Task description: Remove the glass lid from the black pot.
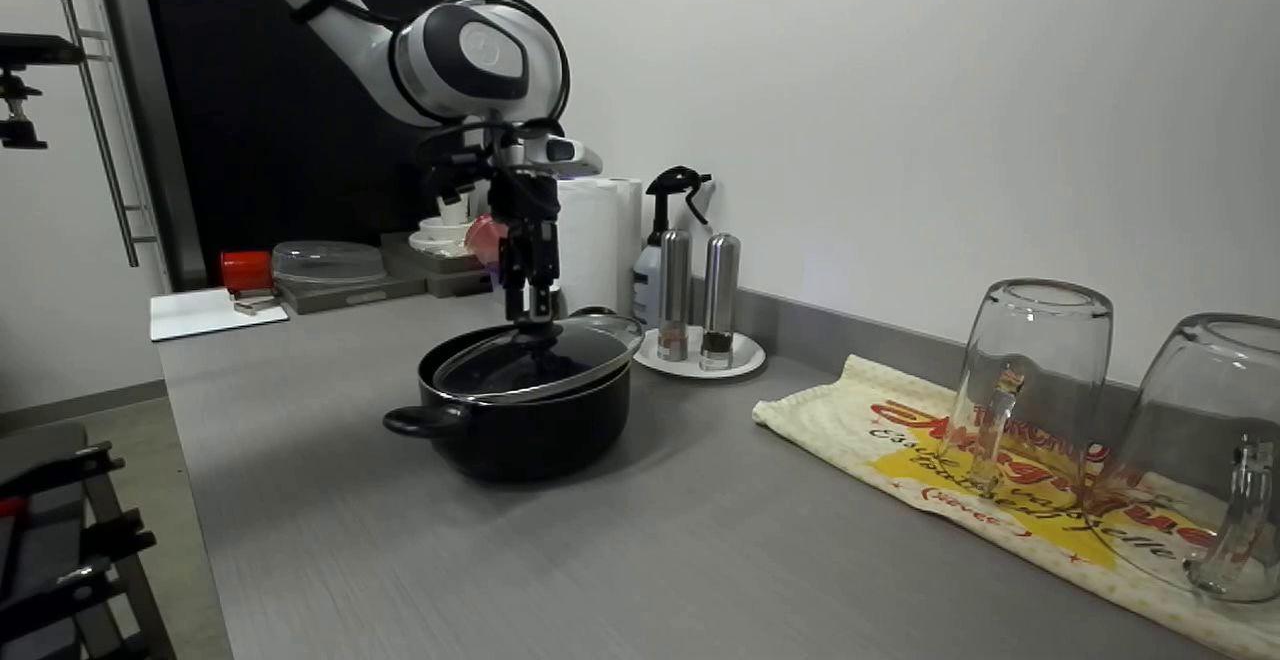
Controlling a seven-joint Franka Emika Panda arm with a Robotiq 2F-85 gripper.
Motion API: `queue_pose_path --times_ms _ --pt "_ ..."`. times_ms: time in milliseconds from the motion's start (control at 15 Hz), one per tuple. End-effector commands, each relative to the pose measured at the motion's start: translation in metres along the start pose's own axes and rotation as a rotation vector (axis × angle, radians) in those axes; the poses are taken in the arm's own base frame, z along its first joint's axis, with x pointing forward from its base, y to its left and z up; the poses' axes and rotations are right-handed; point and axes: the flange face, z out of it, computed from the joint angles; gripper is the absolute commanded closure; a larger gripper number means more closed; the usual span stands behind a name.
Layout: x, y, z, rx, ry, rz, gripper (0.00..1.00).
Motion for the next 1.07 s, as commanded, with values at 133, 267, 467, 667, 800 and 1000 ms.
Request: queue_pose_path --times_ms 133,267,467,667,800,1000 --pt "0.005 -0.009 -0.001 0.001 0.013 0.008 0.49" --pt "0.005 -0.007 0.0 -0.001 0.013 0.008 0.63" --pt "0.005 -0.004 -0.002 -0.001 0.013 0.011 0.76" --pt "0.005 -0.004 -0.001 0.0 0.011 0.009 0.76" --pt "0.003 -0.004 -0.01 0.013 0.019 0.003 0.76" --pt "-0.004 -0.008 -0.042 0.024 0.068 -0.024 0.76"
